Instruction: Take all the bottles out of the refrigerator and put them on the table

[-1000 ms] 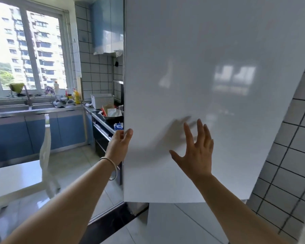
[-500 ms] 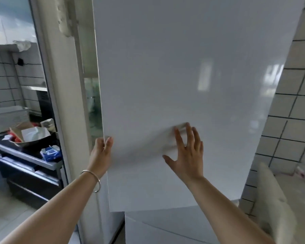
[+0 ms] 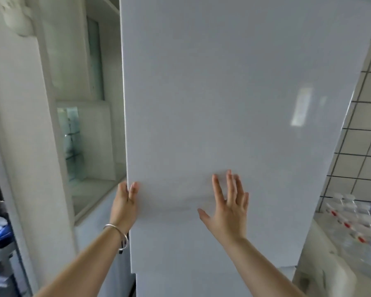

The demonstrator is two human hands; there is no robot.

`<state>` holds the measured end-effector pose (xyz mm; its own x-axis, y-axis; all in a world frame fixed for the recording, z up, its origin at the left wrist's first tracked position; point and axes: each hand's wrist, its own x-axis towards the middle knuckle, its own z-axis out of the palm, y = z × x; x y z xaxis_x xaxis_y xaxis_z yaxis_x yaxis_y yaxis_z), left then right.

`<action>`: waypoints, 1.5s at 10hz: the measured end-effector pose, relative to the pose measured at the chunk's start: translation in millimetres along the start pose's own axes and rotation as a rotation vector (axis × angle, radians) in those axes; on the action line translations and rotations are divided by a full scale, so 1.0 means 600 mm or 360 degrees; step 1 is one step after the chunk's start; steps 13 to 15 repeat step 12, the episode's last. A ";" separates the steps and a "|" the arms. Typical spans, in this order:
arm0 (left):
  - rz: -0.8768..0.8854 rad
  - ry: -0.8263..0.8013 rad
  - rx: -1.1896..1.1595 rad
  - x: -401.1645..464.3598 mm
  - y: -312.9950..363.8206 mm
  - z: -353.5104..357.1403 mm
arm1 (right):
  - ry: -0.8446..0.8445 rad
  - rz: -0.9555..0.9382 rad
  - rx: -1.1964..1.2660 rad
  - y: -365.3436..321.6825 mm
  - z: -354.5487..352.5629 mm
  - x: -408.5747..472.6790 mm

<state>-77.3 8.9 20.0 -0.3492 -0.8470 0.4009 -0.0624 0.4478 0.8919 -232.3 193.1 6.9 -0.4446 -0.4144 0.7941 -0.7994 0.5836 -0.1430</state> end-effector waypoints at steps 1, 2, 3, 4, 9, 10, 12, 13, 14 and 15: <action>0.0005 -0.0016 -0.0031 0.020 -0.010 0.007 | 0.0024 0.0061 0.0000 -0.008 0.015 0.009; -0.0024 -0.0072 -0.0011 0.041 -0.013 0.016 | 0.0026 0.0103 -0.0017 -0.013 0.030 0.015; -0.0050 -0.0089 -0.0051 0.059 -0.018 0.027 | 0.0036 0.0136 -0.0014 -0.015 0.046 0.023; 0.0003 -0.0052 -0.0116 0.071 -0.026 0.040 | 0.0065 0.0147 -0.0040 -0.016 0.061 0.029; 0.0114 0.0094 -0.0172 0.085 -0.057 0.053 | 0.0106 0.0137 -0.0124 -0.019 0.069 0.033; 0.0090 0.0038 -0.0069 0.083 -0.060 0.045 | 0.0136 0.0126 -0.0051 -0.016 0.056 0.027; -0.0051 0.0107 -0.0032 -0.001 -0.108 0.000 | 0.0204 0.0219 0.0607 -0.012 0.032 -0.062; -0.0051 0.0107 -0.0032 -0.001 -0.108 0.000 | 0.0204 0.0219 0.0607 -0.012 0.032 -0.062; -0.0051 0.0107 -0.0032 -0.001 -0.108 0.000 | 0.0204 0.0219 0.0607 -0.012 0.032 -0.062; -0.0051 0.0107 -0.0032 -0.001 -0.108 0.000 | 0.0204 0.0219 0.0607 -0.012 0.032 -0.062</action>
